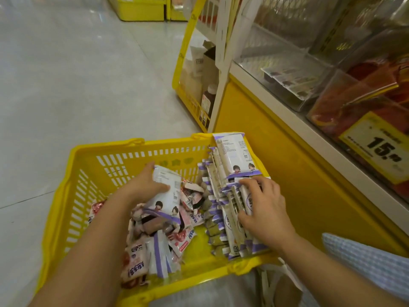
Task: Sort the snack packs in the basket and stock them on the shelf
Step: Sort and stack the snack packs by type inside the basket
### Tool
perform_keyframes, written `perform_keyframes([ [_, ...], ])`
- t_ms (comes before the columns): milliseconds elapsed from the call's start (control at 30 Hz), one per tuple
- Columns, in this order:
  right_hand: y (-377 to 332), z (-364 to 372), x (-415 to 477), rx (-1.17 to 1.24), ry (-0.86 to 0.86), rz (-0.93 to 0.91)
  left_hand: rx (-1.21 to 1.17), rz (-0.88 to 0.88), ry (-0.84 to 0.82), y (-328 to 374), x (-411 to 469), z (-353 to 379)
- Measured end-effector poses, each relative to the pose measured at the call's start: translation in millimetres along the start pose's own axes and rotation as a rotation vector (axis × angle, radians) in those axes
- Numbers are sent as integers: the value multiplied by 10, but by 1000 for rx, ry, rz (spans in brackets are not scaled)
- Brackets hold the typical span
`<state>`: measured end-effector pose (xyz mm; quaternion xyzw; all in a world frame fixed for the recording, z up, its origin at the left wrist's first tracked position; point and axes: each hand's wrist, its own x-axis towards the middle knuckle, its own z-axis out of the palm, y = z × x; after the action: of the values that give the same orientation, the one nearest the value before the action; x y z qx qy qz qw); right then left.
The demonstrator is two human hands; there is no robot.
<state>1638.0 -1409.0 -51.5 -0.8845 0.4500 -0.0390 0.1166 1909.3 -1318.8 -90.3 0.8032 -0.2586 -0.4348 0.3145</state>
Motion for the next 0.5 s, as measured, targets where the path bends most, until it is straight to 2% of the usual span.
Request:
perform_keyframes([
  [100, 3, -23, -14, 71, 19, 3, -193, 112, -56, 426, -166, -29],
  [233, 120, -131, -63, 239, 182, 67, -441, 236, -15, 1006, -147, 383],
  [400, 187, -184, -70, 318, 281, 67, -421, 347, 90, 1359, -6, 966],
  [500, 182, -168, -68, 301, 242, 40, -238, 362, 111, 1346, 66, 1088],
])
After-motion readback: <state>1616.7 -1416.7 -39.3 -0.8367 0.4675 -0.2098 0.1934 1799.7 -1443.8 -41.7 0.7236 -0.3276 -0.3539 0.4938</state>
